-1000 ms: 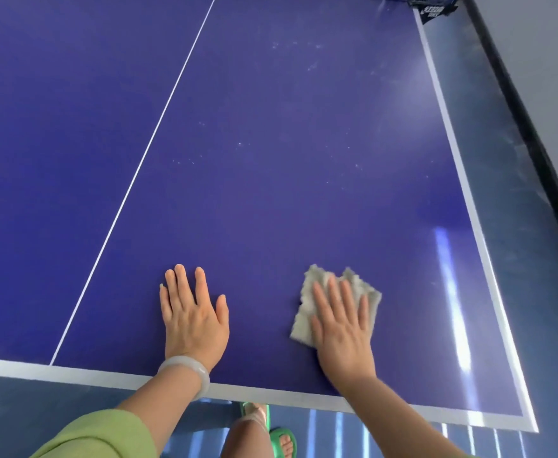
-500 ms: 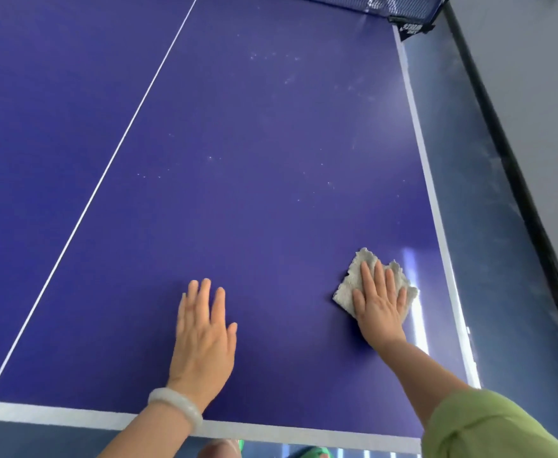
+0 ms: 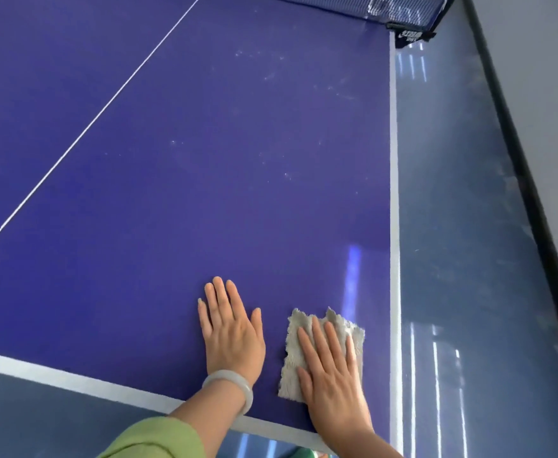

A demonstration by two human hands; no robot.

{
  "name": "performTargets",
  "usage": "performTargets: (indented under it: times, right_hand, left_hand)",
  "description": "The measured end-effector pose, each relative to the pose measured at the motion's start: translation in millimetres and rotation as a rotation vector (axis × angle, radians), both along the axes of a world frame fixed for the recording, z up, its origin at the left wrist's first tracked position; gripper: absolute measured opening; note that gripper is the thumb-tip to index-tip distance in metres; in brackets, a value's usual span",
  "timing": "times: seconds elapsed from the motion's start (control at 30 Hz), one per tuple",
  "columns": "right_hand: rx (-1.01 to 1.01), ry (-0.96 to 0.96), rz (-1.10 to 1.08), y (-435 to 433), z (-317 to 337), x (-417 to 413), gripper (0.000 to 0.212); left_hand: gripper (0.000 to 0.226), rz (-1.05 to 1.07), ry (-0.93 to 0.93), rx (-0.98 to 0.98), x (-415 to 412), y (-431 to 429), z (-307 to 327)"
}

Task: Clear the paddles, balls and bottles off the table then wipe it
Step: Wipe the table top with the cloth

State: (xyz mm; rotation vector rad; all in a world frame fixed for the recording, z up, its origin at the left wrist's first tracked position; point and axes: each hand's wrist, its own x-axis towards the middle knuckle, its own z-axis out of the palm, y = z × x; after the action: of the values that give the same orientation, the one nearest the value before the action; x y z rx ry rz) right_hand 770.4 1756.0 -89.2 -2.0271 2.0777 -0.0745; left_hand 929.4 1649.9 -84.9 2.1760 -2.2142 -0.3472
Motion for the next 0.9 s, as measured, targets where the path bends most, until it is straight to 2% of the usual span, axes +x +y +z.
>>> performTargets:
  times: [0.1, 0.23, 0.33, 0.47, 0.57, 0.73, 0.83, 0.9]
  right_hand:
    - [0.006, 0.032, 0.157, 7, -1, -34, 0.053]
    - [0.001, 0.043, 0.215, -41, -3, -69, 0.053]
    - [-0.015, 0.054, 0.181, -98, -4, -96, 0.054]
    - [0.071, -0.006, 0.012, -155, 0, -114, 0.054]
    - [0.004, -0.021, -0.005, -126, 3, -100, 0.054]
    - [-0.03, -0.038, 0.271, -3, 4, -97, 0.055]
    - [-0.01, 0.028, 0.422, -2, 2, -128, 0.053]
    - [0.018, 0.031, 0.411, -32, 0, -148, 0.051]
  left_hand:
    - [0.072, 0.031, -0.065, -0.022, -7, 1, -4]
    - [0.064, 0.057, -0.12, -0.031, -8, 1, -6]
    - [0.07, 0.055, -0.145, -0.001, -10, 1, -3]
    - [0.073, 0.052, -0.161, 0.007, -14, 1, -1]
    - [0.072, 0.065, -0.161, 0.002, -14, 2, -2]
    - [0.071, 0.071, -0.145, -0.011, -14, 3, -2]
    - [0.066, 0.078, -0.147, -0.015, -14, 4, -3]
    - [0.065, 0.076, -0.142, -0.018, -13, 3, -2]
